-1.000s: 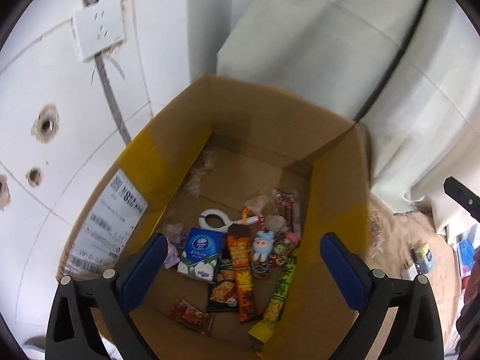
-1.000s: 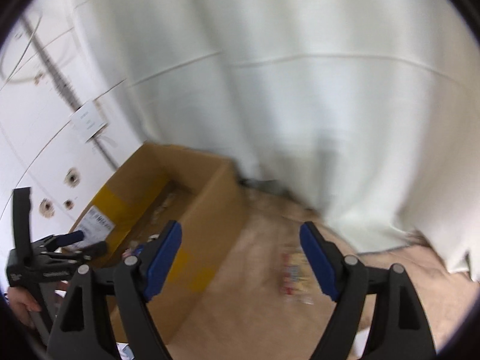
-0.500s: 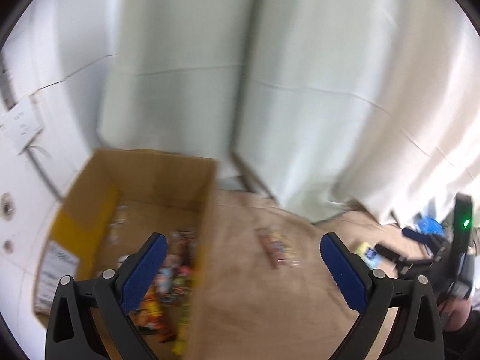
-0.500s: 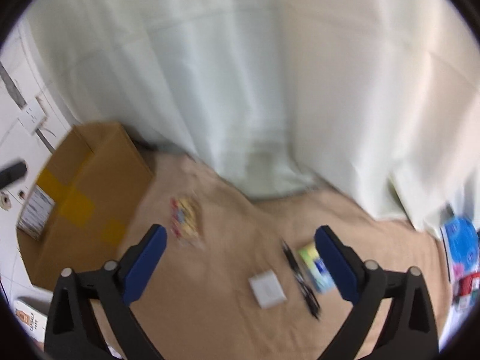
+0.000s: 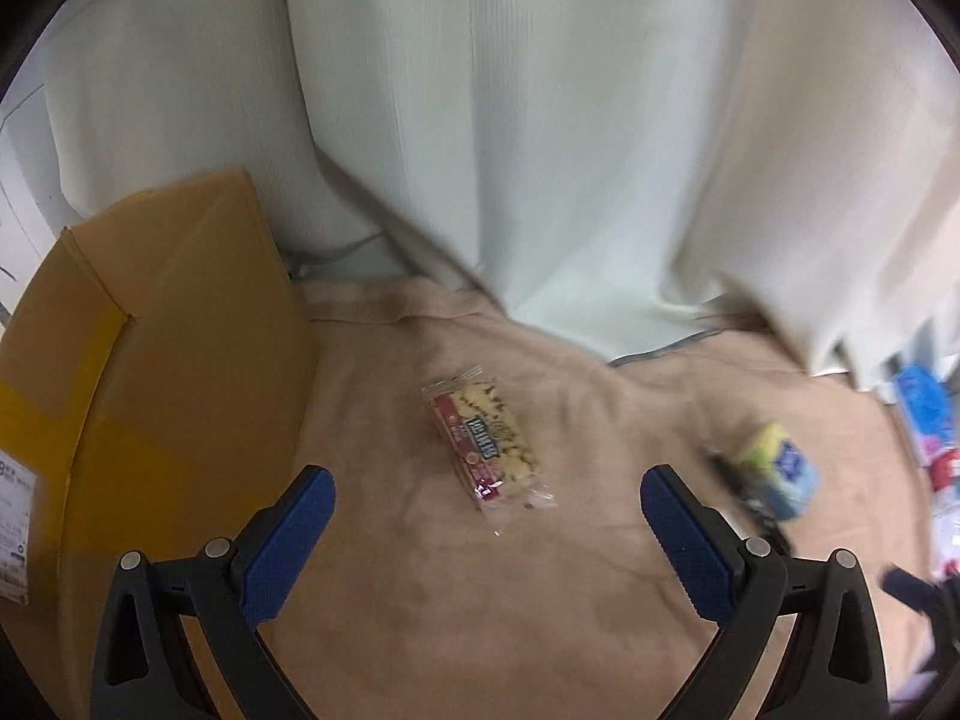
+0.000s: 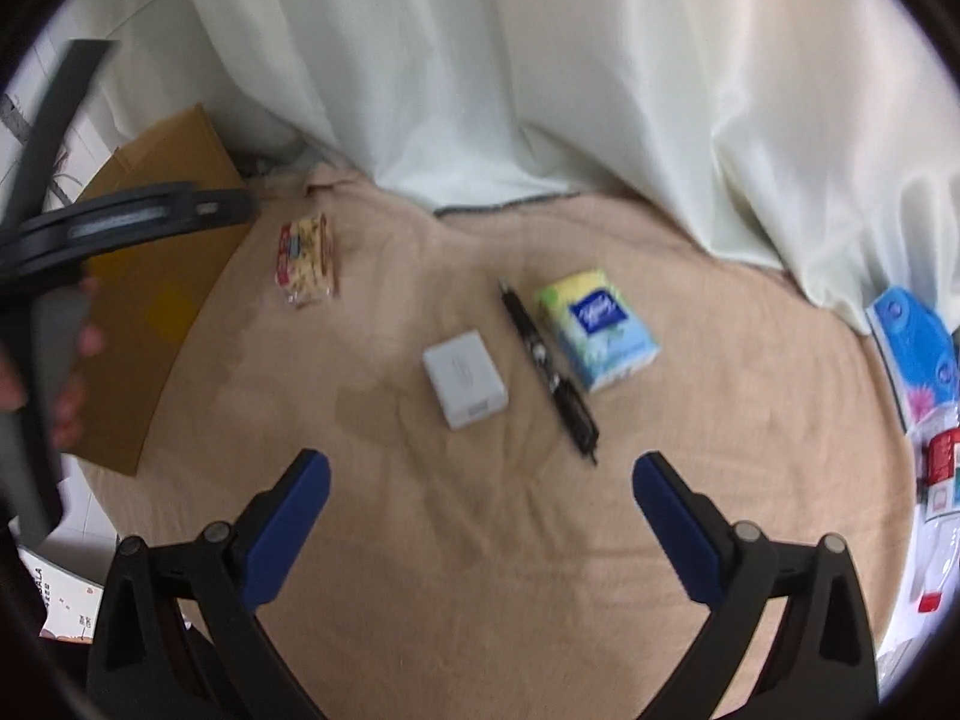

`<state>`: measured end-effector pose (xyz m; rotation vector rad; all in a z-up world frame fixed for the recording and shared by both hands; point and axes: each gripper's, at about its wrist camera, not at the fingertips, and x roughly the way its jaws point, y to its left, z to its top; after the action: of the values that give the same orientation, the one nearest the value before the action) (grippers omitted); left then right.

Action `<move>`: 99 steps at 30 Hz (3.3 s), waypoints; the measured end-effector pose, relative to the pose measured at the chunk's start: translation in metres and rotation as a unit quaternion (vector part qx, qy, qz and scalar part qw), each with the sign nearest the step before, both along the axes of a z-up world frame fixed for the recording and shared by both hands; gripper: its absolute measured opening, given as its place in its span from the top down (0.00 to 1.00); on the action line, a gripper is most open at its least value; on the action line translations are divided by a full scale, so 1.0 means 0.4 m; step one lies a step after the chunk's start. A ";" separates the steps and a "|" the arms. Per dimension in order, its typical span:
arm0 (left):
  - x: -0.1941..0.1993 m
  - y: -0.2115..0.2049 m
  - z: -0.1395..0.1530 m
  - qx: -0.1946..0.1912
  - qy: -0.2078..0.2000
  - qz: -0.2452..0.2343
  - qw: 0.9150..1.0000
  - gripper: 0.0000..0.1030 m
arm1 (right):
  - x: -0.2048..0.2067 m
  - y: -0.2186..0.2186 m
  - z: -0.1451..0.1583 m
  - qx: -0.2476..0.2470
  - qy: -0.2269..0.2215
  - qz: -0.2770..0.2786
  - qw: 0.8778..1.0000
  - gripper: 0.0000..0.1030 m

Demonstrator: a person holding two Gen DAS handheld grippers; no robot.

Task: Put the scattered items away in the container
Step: 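Move both tools back toward the cracker packet and white charger, then grasp the cracker packet with the left tool while the right tool grasps the white charger, then carry the cracker packet and white charger over the box with both tools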

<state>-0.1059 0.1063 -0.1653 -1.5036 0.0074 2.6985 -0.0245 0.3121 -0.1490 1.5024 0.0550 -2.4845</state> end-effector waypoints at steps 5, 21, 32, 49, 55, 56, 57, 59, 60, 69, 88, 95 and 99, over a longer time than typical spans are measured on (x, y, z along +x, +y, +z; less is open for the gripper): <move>-0.036 0.024 -0.077 -0.047 -0.017 0.028 0.998 0.01 | 0.007 0.003 -0.025 0.000 0.003 0.001 1.000 0.01; -0.115 0.029 -0.204 -0.079 -0.036 0.042 0.995 0.22 | -0.086 -0.075 -0.119 0.017 0.050 0.129 0.990 0.09; -0.119 0.033 -0.234 -0.087 -0.044 0.020 0.995 0.60 | -0.136 -0.127 -0.177 0.055 0.032 0.160 0.985 0.27; -0.042 -0.004 -0.140 -0.070 -0.024 -0.016 0.997 0.60 | -0.112 -0.082 -0.096 0.003 0.031 0.122 0.992 0.59; 0.052 -0.008 0.005 -0.046 0.013 -0.034 0.998 0.60 | -0.044 -0.053 -0.003 -0.012 0.054 0.091 0.994 0.59; 0.070 -0.009 0.027 -0.040 0.016 -0.037 0.998 0.60 | -0.035 -0.050 0.010 -0.015 0.057 0.088 0.994 0.59; 0.088 -0.011 0.044 -0.033 0.015 -0.043 0.998 0.60 | -0.026 -0.048 0.023 -0.019 0.060 0.085 0.994 0.59; 0.126 -0.023 0.070 -0.030 0.008 -0.052 0.998 0.60 | -0.016 -0.042 0.042 -0.026 0.063 0.071 0.995 0.59; 0.141 -0.029 0.082 -0.028 0.010 -0.053 0.998 0.60 | -0.015 -0.040 0.046 -0.028 0.064 0.066 0.995 0.59; 0.200 -0.071 0.142 -0.019 0.020 -0.055 0.998 0.60 | -0.007 -0.024 0.078 -0.038 0.069 0.043 0.996 0.59; 0.281 -0.261 0.379 -0.011 0.085 0.016 0.996 0.60 | -0.019 -0.218 0.349 -0.055 0.183 0.151 0.970 0.59; 0.267 -0.426 0.462 -0.031 0.120 0.071 0.990 0.60 | -0.065 -0.420 0.426 -0.070 0.225 0.225 0.945 0.59; 0.265 -0.540 0.462 -0.041 0.112 0.112 0.987 0.60 | -0.096 -0.539 0.428 -0.085 0.214 0.253 0.940 0.59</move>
<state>-0.0001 -0.1098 0.0196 -1.2819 -0.0447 3.0687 -0.0628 0.0964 0.0222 0.7351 0.2585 -2.2622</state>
